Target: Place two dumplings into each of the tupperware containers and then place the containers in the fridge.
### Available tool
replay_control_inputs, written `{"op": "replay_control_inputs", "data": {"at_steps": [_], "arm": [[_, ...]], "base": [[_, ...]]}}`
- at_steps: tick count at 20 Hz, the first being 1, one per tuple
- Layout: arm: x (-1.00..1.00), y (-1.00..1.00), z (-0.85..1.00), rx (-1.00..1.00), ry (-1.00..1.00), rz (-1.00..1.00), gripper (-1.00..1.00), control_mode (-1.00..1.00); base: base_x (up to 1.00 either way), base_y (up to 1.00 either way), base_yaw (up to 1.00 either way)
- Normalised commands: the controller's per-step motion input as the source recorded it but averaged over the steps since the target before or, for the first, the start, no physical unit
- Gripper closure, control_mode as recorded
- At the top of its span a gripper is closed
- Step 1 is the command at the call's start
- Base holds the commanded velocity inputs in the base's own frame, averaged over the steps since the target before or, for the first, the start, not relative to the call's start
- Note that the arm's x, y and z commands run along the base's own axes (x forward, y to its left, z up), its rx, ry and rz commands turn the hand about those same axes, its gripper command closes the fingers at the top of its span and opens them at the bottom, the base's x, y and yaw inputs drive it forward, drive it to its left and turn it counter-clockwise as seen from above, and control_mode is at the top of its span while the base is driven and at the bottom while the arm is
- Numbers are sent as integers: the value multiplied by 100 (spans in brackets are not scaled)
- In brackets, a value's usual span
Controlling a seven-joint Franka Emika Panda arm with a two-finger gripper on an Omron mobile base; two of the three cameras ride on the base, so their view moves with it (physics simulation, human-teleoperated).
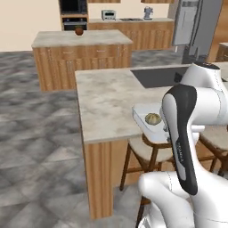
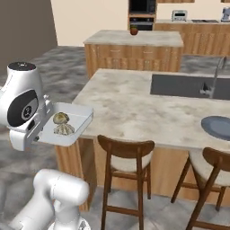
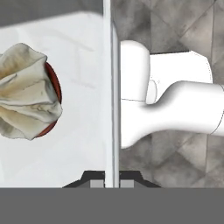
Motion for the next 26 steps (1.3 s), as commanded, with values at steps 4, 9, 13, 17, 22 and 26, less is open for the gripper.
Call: {"op": "replay_control_inputs", "data": {"at_steps": [4,9,13,17,22,26], "arm": [[0,0,0,0,0,0,100,100],[0,0,0,0,0,0,100,100],[0,0,0,0,0,0,100,100],[0,0,0,0,0,0,100,100],[0,0,0,0,0,0,100,100],[0,0,0,0,0,0,100,100]], "base": [[6,100,1],[22,100,0],[39,100,0],[68,100,0],[93,100,0],[100,100,0]]}}
